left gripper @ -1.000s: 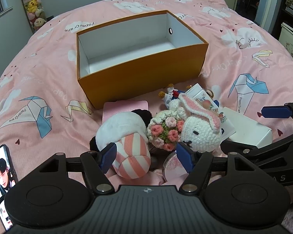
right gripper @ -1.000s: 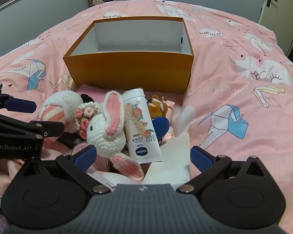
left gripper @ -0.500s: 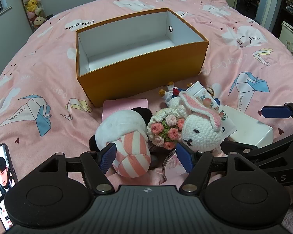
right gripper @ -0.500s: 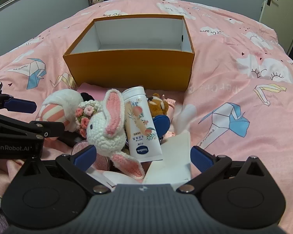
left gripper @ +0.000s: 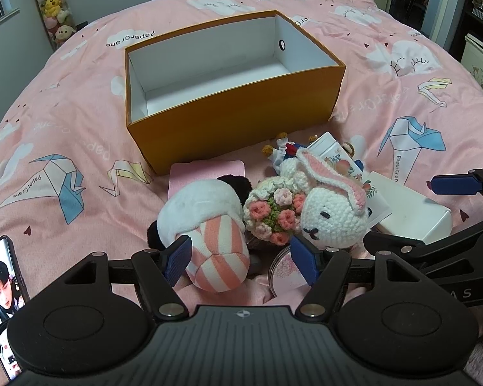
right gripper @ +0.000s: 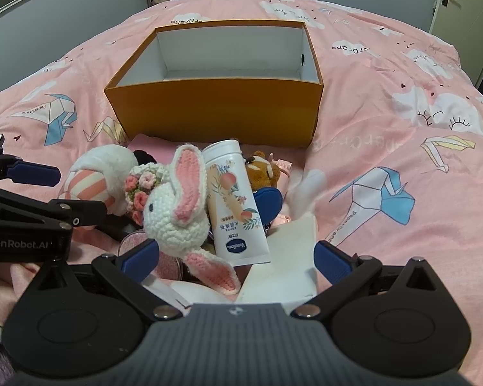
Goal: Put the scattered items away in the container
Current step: 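Move the left tool to the striped plush while the right tool approaches the crochet bunny, then close the left tool on the striped plush while the right tool grasps the crochet bunny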
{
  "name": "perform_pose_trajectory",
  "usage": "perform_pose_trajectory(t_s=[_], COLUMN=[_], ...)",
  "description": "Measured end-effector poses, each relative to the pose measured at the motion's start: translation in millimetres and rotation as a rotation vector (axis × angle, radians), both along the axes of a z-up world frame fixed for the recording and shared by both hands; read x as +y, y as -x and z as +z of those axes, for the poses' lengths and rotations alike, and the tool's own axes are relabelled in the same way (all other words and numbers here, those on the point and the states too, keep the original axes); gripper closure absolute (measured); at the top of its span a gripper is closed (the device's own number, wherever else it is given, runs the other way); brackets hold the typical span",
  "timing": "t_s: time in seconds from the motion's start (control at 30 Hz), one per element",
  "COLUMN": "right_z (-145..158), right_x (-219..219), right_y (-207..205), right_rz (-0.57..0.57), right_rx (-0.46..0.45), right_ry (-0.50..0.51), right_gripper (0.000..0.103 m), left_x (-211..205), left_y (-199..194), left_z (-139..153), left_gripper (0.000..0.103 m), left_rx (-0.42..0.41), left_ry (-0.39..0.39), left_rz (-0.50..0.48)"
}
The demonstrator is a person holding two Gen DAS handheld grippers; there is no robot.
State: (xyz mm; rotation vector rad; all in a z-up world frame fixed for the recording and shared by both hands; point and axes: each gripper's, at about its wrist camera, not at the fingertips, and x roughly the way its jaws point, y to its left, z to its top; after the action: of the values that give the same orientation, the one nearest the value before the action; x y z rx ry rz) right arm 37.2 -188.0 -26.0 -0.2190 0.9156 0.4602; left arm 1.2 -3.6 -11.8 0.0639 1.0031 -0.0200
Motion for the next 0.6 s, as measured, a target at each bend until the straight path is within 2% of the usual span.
perform_pose_trajectory(t_s=[0.1, 0.2, 0.23, 0.37, 0.47, 0.53, 0.6], right_z=[-0.2, 0.3, 0.9, 5.3, 8.8, 10.3, 10.0], right_x=[0.6, 1.6, 1.9, 3.5, 7.2, 10.5, 14.3], right_y=[0.2, 0.6, 0.5, -1.3, -2.9, -5.3, -9.0], right_rz=[0.005, 0.016, 0.022, 0.068, 0.125, 0.167, 0.196], right_rx=[-0.002, -0.014, -0.019, -0.049, -0.063, -0.054, -0.028], right_ry=[0.000, 0.002, 0.002, -0.005, -0.008, -0.016, -0.027], right_gripper=[0.000, 0.000, 0.000, 0.002, 0.009, 0.023, 0.029], left_x=[0.1, 1.2, 2.2, 8.5, 12.2, 17.1, 24.7], left_y=[0.3, 0.6, 0.1, -1.5, -1.6, -2.5, -5.1], left_z=[0.0, 1.7, 2.3, 4.6, 7.4, 8.9, 9.7], left_gripper=[0.024, 0.034, 0.041, 0.046, 0.046, 0.046, 0.046], left_rx=[-0.001, -0.006, -0.004, 0.003, -0.003, -0.005, 0.003], left_ry=[-0.003, 0.008, 0.019, 0.048, 0.016, 0.004, 0.019], left_rz=[-0.001, -0.013, -0.018, -0.036, -0.062, -0.070, -0.064])
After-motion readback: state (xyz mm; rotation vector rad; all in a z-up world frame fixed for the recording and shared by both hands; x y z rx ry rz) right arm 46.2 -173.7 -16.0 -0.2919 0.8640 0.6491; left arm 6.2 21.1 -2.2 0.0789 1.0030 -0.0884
